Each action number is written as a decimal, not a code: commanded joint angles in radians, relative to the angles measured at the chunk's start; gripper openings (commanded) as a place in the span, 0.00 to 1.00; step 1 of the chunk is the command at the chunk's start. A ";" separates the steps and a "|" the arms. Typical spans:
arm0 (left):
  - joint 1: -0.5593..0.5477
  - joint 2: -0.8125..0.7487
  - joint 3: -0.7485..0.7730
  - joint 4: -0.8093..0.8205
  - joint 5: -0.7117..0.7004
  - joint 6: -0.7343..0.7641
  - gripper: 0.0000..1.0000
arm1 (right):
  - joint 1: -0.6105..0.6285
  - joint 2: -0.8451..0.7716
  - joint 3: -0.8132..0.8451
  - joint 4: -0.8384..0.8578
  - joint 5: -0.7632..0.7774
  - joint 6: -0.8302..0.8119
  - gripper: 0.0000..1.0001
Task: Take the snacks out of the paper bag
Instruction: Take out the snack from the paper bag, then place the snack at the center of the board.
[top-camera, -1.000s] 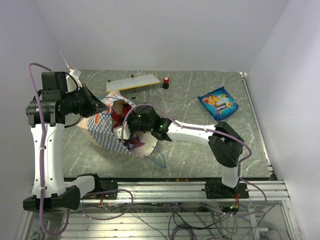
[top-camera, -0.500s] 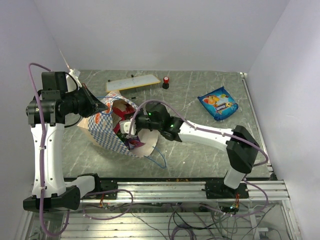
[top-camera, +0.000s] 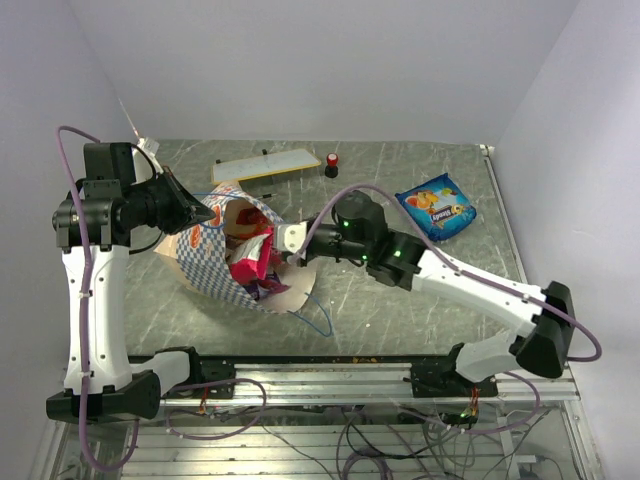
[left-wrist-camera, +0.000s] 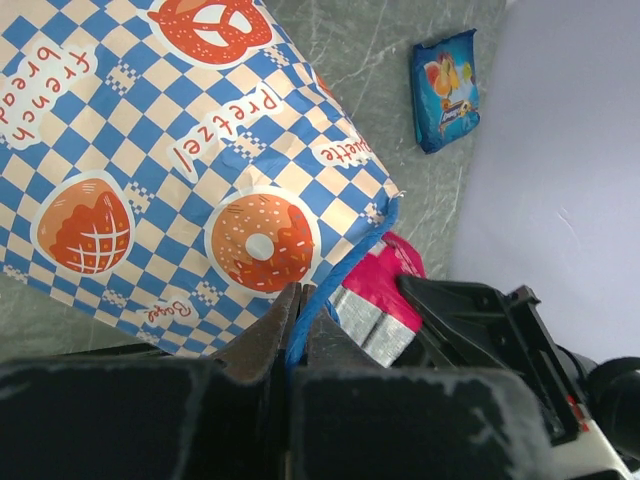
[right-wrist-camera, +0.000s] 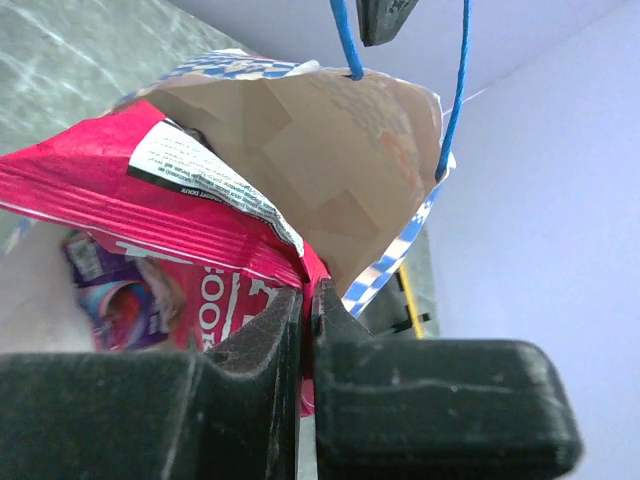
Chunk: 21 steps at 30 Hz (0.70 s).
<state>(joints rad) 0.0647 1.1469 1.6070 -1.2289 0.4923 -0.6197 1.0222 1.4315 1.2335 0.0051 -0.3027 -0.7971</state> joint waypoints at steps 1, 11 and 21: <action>0.005 -0.023 -0.006 0.023 -0.031 -0.014 0.07 | 0.000 -0.097 0.012 -0.148 -0.007 0.127 0.00; 0.005 -0.027 -0.039 0.052 -0.040 -0.025 0.07 | 0.000 -0.308 0.059 -0.377 0.128 0.259 0.00; 0.004 -0.026 -0.050 0.040 -0.059 -0.025 0.07 | 0.000 -0.404 0.186 -0.565 0.507 0.556 0.00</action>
<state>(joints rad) 0.0647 1.1347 1.5513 -1.2015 0.4667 -0.6407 1.0222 1.0653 1.3506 -0.4976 -0.0116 -0.3897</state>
